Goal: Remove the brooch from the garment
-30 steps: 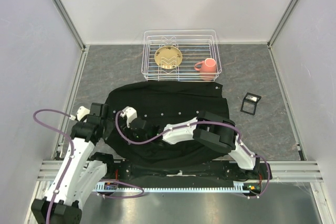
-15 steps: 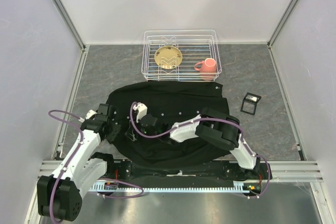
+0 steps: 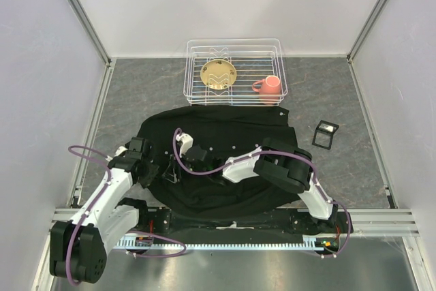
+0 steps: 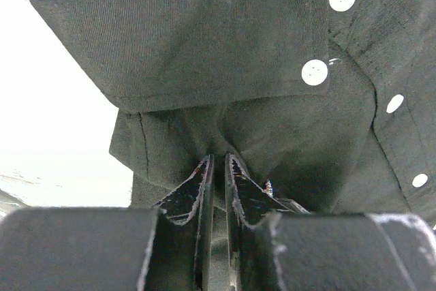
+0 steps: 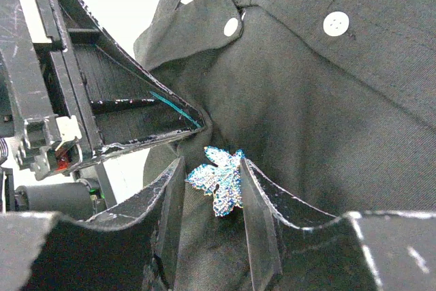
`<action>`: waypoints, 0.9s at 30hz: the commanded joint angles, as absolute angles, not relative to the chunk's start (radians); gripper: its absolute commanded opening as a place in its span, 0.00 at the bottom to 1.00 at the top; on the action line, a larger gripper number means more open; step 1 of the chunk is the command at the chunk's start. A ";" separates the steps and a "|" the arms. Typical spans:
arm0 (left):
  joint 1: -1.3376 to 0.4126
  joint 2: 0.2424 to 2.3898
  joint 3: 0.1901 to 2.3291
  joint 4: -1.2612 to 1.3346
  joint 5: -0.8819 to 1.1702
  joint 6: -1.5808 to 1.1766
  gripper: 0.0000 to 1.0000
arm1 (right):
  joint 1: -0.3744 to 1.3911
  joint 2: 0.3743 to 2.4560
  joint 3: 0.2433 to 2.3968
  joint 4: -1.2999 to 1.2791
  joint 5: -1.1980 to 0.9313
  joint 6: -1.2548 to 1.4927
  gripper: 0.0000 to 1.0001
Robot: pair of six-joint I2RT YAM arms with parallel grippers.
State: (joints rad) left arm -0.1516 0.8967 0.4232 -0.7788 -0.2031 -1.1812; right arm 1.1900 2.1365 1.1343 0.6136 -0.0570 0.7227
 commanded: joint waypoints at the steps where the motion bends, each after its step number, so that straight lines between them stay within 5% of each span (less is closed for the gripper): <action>1: -0.147 0.911 0.425 -0.747 -0.207 -1.192 0.17 | 1.177 2.112 1.115 0.626 -0.097 0.753 0.45; 20: -0.147 0.879 0.448 -0.761 -0.058 -1.143 0.06 | 1.167 2.175 1.146 0.686 -0.110 0.842 0.03; 27: -0.147 0.838 0.446 -0.779 -0.022 -1.157 0.05 | 1.177 2.142 1.056 0.799 -0.028 0.865 0.00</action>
